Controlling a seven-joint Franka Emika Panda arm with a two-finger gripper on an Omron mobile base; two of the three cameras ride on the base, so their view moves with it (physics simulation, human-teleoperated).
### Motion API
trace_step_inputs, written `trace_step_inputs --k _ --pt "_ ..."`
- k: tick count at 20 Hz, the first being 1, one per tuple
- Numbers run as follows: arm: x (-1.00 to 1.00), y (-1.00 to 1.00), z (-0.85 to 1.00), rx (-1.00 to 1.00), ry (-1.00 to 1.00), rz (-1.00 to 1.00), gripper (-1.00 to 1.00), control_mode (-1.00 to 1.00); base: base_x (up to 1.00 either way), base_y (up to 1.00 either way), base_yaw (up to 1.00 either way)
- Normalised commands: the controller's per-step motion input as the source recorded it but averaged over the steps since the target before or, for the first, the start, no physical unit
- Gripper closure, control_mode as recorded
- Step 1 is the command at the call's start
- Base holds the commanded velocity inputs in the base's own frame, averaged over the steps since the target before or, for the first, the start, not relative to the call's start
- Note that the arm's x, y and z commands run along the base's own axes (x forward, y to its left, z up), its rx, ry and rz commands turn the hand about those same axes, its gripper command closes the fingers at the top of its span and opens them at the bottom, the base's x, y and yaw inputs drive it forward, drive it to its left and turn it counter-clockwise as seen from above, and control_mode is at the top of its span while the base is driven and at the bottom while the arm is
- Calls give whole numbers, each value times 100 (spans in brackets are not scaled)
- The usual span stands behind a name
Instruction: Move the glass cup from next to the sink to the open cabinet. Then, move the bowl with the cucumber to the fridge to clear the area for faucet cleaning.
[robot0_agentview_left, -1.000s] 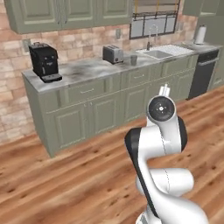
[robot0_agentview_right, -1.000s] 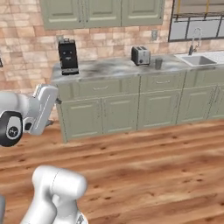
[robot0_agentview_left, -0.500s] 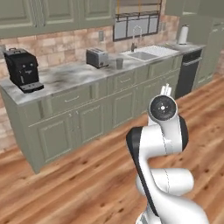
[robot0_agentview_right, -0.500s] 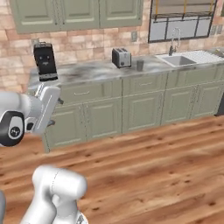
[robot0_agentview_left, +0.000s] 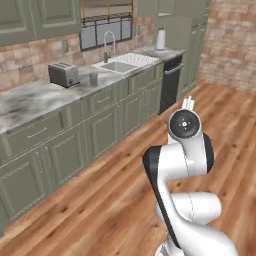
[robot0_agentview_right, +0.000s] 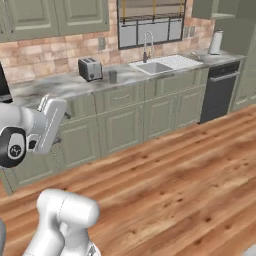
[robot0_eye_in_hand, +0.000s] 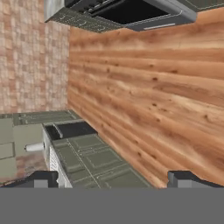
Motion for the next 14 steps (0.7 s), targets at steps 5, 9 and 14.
trace_step_inputs --k 5,9,14 --pt "0 0 0 0 0 0 -100 100 100 -42 -26" --pt "0 0 0 0 0 0 -100 100 100 -13 -20" --pt "0 0 0 0 0 0 -100 100 100 21 -28"
